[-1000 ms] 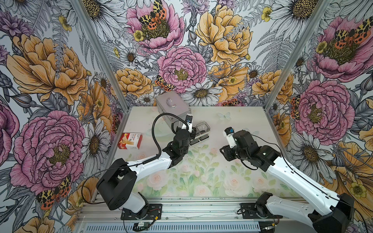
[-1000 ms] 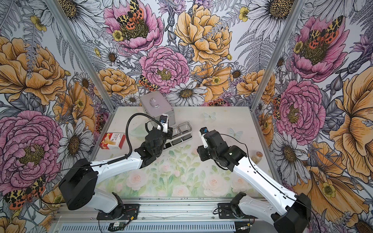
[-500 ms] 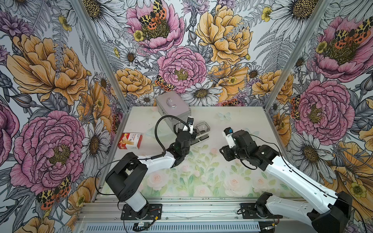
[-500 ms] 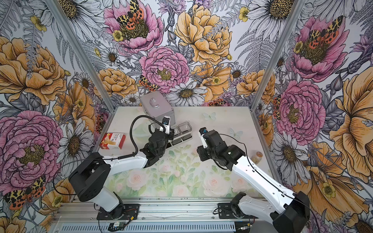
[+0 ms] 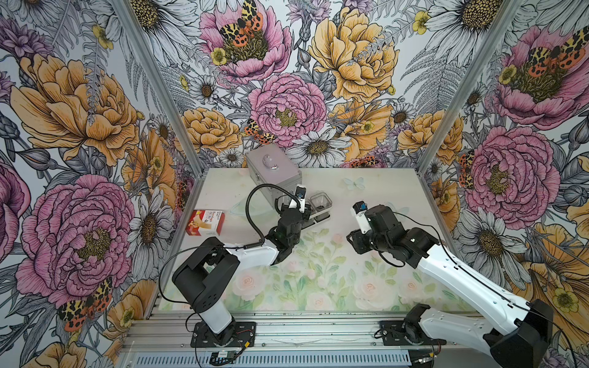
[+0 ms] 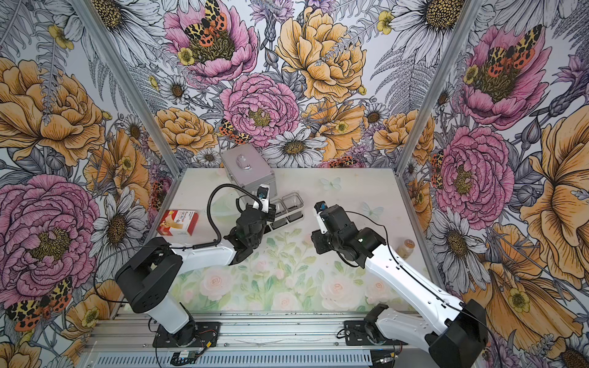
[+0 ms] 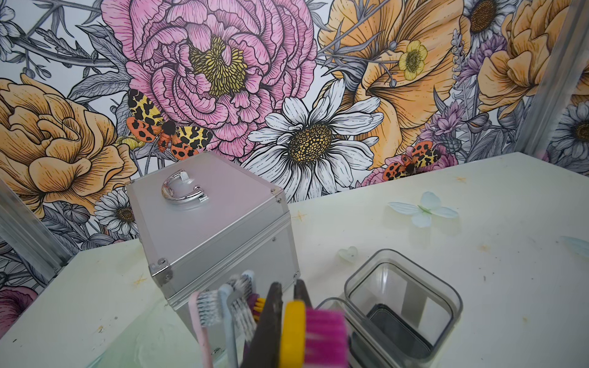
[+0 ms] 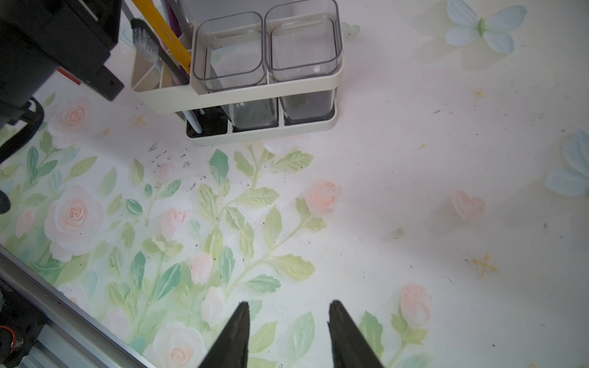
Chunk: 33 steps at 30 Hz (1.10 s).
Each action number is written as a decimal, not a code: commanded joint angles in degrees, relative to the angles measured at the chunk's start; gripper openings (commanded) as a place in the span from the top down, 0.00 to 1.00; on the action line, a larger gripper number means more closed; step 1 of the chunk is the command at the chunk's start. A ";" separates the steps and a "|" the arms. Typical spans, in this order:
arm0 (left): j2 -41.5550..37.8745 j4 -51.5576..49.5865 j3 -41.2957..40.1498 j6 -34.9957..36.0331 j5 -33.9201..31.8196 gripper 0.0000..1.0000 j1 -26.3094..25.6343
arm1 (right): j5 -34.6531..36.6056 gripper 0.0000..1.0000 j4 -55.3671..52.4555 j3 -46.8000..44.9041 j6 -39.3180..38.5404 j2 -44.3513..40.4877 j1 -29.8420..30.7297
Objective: Place the toothbrush into the toothbrush holder
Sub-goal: Place the toothbrush in the toothbrush holder.
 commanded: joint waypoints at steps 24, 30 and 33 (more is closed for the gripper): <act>-0.41 2.30 -0.84 -1.15 0.08 0.51 -0.03 | -0.60 0.57 0.24 0.62 -0.49 -2.20 -0.66; -2.77 2.72 -0.51 2.04 0.32 0.41 -1.55 | -0.52 0.57 0.31 0.97 -0.90 -1.77 -0.76; -3.68 2.76 -0.21 2.74 0.62 0.35 -1.94 | -0.38 0.56 0.40 1.26 -1.34 -1.80 -0.76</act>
